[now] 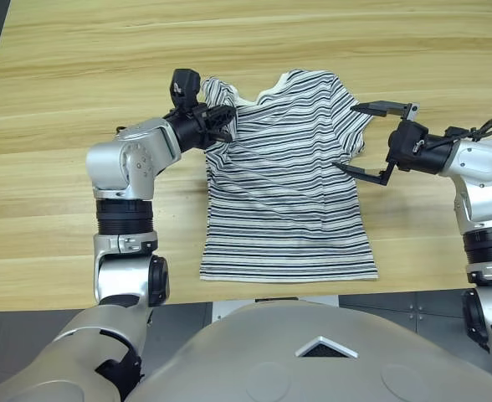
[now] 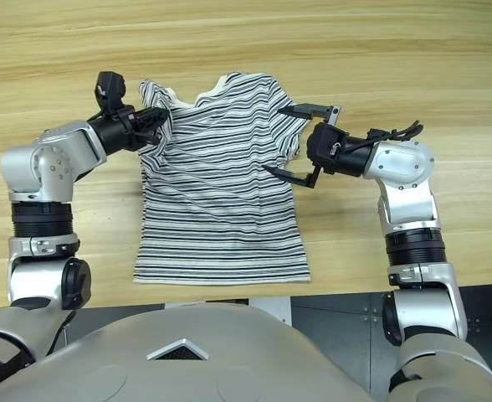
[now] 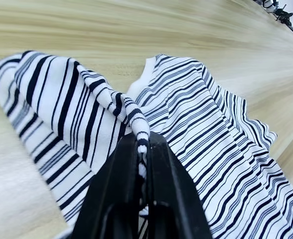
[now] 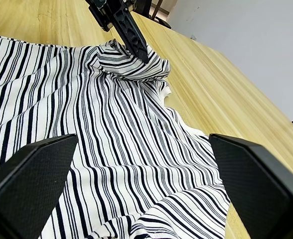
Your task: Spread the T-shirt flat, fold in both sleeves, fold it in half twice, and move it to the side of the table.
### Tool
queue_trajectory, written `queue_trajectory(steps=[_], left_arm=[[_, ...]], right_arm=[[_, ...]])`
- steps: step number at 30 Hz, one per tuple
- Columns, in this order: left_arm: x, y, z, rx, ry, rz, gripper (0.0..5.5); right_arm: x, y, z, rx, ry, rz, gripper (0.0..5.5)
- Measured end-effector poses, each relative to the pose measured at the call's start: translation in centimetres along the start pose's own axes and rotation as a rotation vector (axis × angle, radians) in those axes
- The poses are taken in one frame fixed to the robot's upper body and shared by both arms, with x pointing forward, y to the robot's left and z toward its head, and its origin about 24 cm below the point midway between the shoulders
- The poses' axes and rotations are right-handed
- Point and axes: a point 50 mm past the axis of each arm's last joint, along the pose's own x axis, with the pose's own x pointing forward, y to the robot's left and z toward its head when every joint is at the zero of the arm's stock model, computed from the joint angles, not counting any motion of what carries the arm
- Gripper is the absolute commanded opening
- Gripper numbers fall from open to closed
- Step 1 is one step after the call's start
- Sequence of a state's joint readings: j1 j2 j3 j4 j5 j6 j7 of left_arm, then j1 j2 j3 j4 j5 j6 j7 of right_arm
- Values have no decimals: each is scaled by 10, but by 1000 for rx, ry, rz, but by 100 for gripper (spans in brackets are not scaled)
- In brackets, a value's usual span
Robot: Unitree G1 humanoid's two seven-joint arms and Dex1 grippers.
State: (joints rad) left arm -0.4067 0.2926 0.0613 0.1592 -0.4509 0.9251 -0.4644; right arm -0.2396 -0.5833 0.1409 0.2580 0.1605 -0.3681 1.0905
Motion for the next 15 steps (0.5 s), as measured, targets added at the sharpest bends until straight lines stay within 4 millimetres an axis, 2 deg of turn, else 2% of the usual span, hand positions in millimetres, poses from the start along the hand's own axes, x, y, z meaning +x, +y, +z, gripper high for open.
queue_trajectory(steps=[5,10,15], left_arm=[[16,-3,-17,16,81,-1,135],[16,-6,-19,29,84,-25,202],[14,-20,-23,40,96,-125,280]], right_arm=[[3,1,0,5,-12,0,486],[4,2,0,7,-16,3,486],[6,3,1,9,-21,7,486]])
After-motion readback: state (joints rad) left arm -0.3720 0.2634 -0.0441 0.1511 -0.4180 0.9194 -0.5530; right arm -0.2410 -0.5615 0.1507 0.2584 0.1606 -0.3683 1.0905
